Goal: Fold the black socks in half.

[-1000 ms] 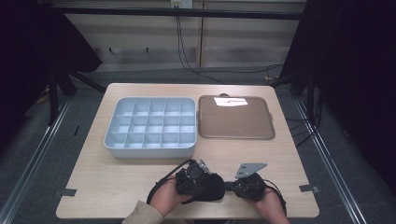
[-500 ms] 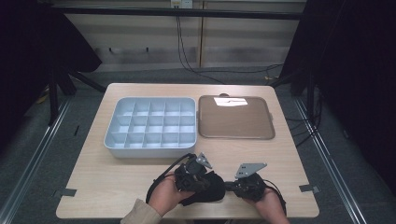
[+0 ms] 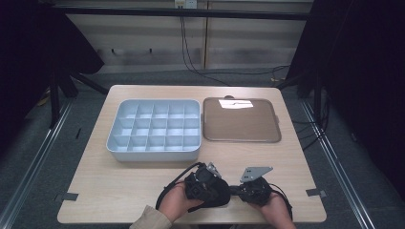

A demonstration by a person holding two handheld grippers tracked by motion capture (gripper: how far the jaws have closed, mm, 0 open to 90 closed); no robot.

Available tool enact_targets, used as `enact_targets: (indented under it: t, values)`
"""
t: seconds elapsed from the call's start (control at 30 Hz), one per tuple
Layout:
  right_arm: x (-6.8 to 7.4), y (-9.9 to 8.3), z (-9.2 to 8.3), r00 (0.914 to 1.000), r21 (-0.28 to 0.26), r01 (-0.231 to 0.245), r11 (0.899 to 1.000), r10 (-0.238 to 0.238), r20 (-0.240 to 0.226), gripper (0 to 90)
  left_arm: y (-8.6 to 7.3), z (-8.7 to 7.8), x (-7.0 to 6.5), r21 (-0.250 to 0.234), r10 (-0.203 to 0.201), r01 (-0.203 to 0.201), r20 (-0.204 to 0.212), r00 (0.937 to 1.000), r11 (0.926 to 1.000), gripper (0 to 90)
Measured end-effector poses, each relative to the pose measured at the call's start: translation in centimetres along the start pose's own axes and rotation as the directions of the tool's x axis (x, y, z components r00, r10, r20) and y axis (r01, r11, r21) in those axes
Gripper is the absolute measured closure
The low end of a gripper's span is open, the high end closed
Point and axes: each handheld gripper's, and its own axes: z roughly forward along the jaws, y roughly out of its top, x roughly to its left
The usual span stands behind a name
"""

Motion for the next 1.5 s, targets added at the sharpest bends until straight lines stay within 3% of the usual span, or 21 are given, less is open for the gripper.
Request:
enact_targets:
  t: [0.1,0.2,0.43,0.53,0.63,0.83,0.97,1.0,1.07,1.13,1.5]
  values:
    - [0.0,0.0,0.0,1.0,-0.001,0.004,1.0,-0.004,0.0,87.0,0.0,-0.4,0.0,-0.01,0.003,-0.003,0.005,1.0,0.9999,81.9]
    - [0.0,0.0,0.0,1.0,-0.001,0.006,1.0,-0.006,0.001,86.8,0.0,-1.1,0.0,-0.023,-0.015,0.016,0.03,0.9994,0.9996,70.6]
    - [0.0,0.0,0.0,1.0,-0.006,0.002,1.0,-0.002,-0.004,86.4,-0.3,-2.6,0.3,-0.039,-0.034,0.034,0.016,0.9993,0.9986,60.4]
    - [0.0,0.0,0.0,1.0,-0.005,0.002,1.0,-0.002,-0.003,86.5,-0.8,-3.3,0.7,-0.064,-0.066,0.067,0.006,0.9978,0.9957,56.1]
    - [0.0,0.0,0.0,1.0,-0.004,0.004,1.0,-0.004,-0.004,86.5,-1.1,-3.7,1.0,-0.069,-0.061,0.06,-0.009,0.9981,0.9958,54.9]
    - [0.0,-0.1,0.0,1.0,-0.005,0.003,1.0,-0.003,-0.005,86.5,-2.3,-4.5,1.9,-0.074,-0.096,0.092,-0.044,0.9944,0.993,55.0]
    - [0.0,0.0,0.0,1.0,-0.007,0.001,1.0,-0.001,-0.002,86.5,-3.4,-5.1,2.8,-0.083,-0.14,0.135,-0.068,0.9878,0.9875,55.2]
    - [0.0,0.0,0.0,1.0,-0.007,0.001,1.0,-0.001,-0.002,86.5,-3.8,-5.3,3.1,-0.089,-0.166,0.159,-0.076,0.9831,0.9832,54.7]
    - [0.0,0.0,0.0,1.0,-0.007,0.001,1.0,-0.002,-0.002,86.5,-4.1,-5.3,3.2,-0.086,-0.174,0.168,-0.076,0.9817,0.9821,53.9]
    - [0.0,0.0,0.0,1.0,-0.007,0.001,1.0,-0.001,-0.002,86.5,-4.6,-5.2,3.4,-0.077,-0.187,0.181,-0.094,0.9777,0.9805,53.8]
    - [0.0,0.0,0.0,1.0,-0.003,0.006,1.0,-0.006,0.003,86.4,-5.3,-3.7,3.3,-0.022,-0.193,0.192,-0.12,0.9738,0.9812,53.2]
